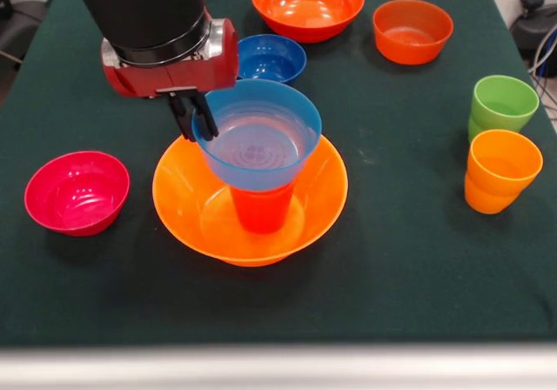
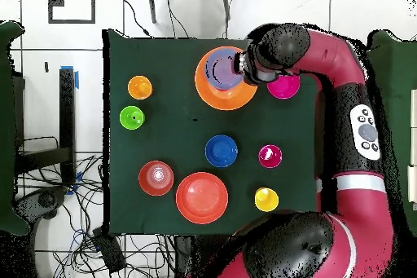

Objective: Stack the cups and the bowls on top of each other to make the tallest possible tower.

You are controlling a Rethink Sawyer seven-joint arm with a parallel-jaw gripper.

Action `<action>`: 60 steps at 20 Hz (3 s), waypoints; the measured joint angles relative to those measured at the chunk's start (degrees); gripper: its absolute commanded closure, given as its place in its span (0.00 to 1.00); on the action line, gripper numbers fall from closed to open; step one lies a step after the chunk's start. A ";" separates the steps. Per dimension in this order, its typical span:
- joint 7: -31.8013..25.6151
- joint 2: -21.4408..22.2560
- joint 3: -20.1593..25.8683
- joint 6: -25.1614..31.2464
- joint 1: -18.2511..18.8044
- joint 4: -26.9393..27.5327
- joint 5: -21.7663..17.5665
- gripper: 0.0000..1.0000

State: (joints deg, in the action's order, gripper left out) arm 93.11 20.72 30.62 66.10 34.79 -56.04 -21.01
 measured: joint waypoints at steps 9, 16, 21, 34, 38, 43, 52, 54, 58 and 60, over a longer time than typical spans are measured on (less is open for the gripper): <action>0.00 0.00 0.00 0.00 -0.20 0.00 -0.11 1.00; 0.00 0.00 0.01 0.00 -0.20 0.00 -0.31 0.00; 0.00 0.05 0.01 0.00 -0.20 0.00 -0.34 0.00; 0.00 0.33 0.01 0.00 -0.20 0.00 -0.34 0.00; 0.00 0.34 0.01 0.00 -0.20 0.00 -0.34 0.00; 0.00 0.34 0.01 -0.01 -0.20 0.00 -0.34 0.00; 0.00 0.34 0.01 -0.95 -0.20 -0.01 -0.34 0.00; 0.00 0.31 0.01 -1.50 -0.20 0.00 -0.36 0.00; 0.00 0.17 0.01 -2.28 -0.22 0.00 -0.49 0.00; 0.00 0.02 0.01 -2.69 -0.24 0.00 -0.58 0.00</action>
State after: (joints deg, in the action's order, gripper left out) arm 93.11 20.74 30.63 63.41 34.55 -56.04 -21.60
